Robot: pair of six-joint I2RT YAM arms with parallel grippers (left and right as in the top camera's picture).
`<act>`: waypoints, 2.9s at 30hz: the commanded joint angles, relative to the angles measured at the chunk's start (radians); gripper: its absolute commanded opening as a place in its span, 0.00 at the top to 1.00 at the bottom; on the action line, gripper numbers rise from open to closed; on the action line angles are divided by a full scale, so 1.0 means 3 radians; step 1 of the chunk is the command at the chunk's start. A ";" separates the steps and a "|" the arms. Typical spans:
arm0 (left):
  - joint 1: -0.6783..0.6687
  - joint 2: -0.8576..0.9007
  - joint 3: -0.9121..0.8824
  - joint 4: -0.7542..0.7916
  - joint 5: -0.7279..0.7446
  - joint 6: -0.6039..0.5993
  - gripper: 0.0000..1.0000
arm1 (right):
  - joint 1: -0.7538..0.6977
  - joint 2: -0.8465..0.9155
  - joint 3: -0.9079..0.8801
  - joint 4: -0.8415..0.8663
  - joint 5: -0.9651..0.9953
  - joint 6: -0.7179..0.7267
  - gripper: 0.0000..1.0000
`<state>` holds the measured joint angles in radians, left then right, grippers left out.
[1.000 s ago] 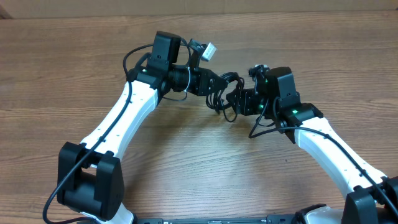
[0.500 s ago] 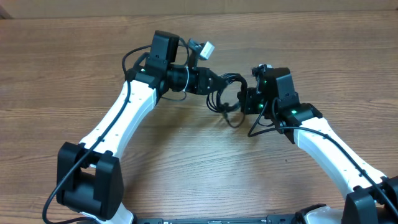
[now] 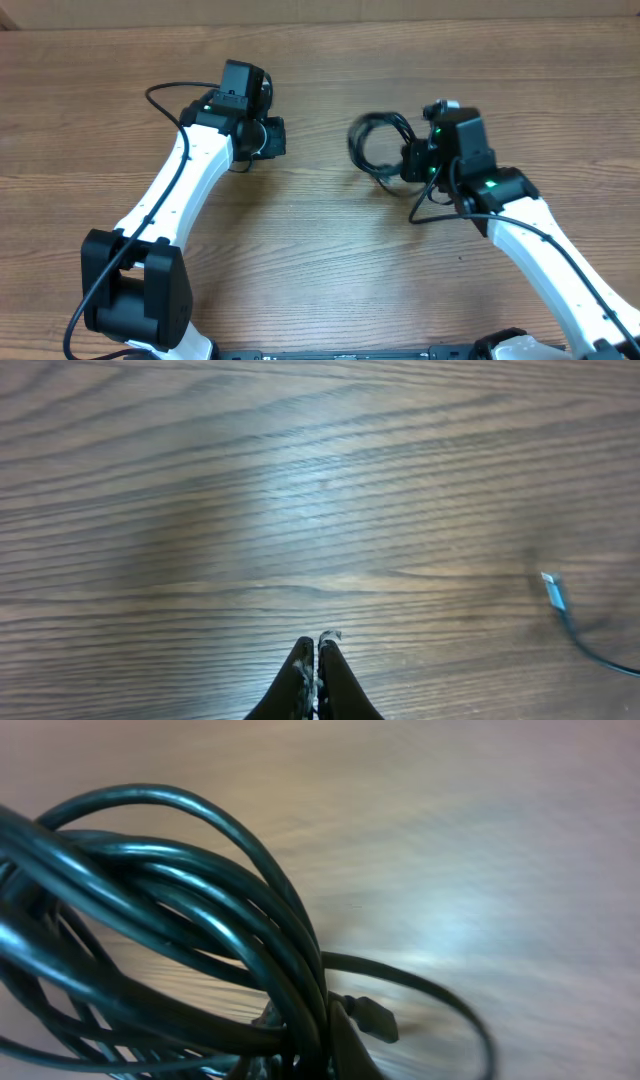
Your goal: Untangle cables
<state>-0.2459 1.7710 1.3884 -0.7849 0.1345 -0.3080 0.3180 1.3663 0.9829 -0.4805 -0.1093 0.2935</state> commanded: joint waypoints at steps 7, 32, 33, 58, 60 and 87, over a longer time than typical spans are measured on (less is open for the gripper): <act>-0.0008 -0.0069 0.0053 0.0169 0.1164 0.0291 0.96 | 0.0004 -0.0169 0.0195 -0.0156 0.0036 0.0357 0.96; -0.0191 -0.0069 0.0053 0.0562 0.2930 0.0979 0.75 | 0.0003 -0.0076 0.0193 -0.0520 -0.0142 -0.0430 0.96; -0.0155 -0.0069 0.0053 0.0563 0.2926 0.0971 0.82 | 0.0003 -0.0076 0.0193 -0.0548 0.0075 -0.0292 0.96; -0.0360 -0.0062 0.0047 0.0608 0.2277 0.0857 0.48 | 0.0003 -0.0076 0.0193 -0.0589 -0.0168 -0.0080 0.96; -0.0378 -0.0062 0.0047 0.0609 0.2205 0.0856 0.80 | 0.0003 -0.0076 0.0193 -0.0590 -0.0167 -0.0079 0.96; 0.0631 -0.0505 0.0052 0.0240 0.1442 0.0675 0.96 | -0.0397 -0.0078 0.0193 -0.0973 0.0974 0.0665 0.96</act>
<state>-0.0643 1.6737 1.3884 -0.7116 0.6460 -0.0765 0.1970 1.3476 1.0275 -0.7856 0.1970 0.4789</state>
